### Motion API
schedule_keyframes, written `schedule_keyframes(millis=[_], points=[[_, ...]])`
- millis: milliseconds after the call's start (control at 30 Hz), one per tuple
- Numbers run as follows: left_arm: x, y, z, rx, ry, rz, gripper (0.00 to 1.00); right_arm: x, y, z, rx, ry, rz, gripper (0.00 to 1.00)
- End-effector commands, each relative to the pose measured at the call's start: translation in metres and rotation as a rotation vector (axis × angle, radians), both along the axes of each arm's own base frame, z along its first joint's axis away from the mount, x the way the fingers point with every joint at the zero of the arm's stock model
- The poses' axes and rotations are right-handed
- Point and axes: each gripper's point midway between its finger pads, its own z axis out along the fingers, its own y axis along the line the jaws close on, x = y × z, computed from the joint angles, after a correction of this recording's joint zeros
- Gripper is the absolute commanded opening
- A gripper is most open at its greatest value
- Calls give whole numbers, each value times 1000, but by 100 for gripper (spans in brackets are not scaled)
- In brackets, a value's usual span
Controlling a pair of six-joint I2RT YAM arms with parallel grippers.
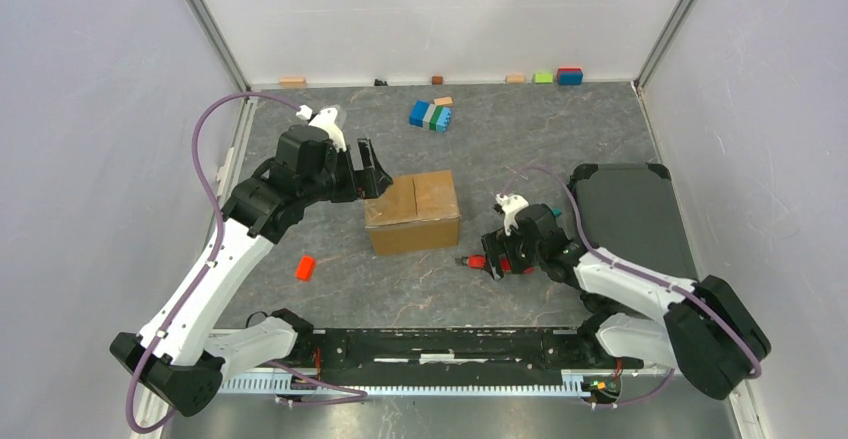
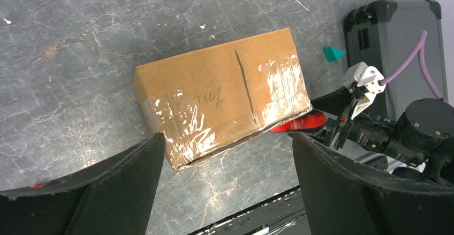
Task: Unpack the express box
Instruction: Pick up the knife from the center of the board.
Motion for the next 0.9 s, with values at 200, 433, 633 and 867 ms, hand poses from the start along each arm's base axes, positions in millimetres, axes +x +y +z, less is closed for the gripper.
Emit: schedule_keyframes(millis=[200, 433, 633, 867], points=[[-13, -13, 12, -27, -20, -108, 95, -70, 7, -25, 2, 103, 46, 99], [-19, -15, 4, -44, 10, -108, 93, -57, -24, -32, -209, 30, -52, 85], [-19, -16, 3, -57, 15, -93, 92, -55, -36, -37, -288, 16, -117, 49], [-21, -25, 6, -71, 13, -147, 94, -41, -20, -2, -247, -53, -77, 0]])
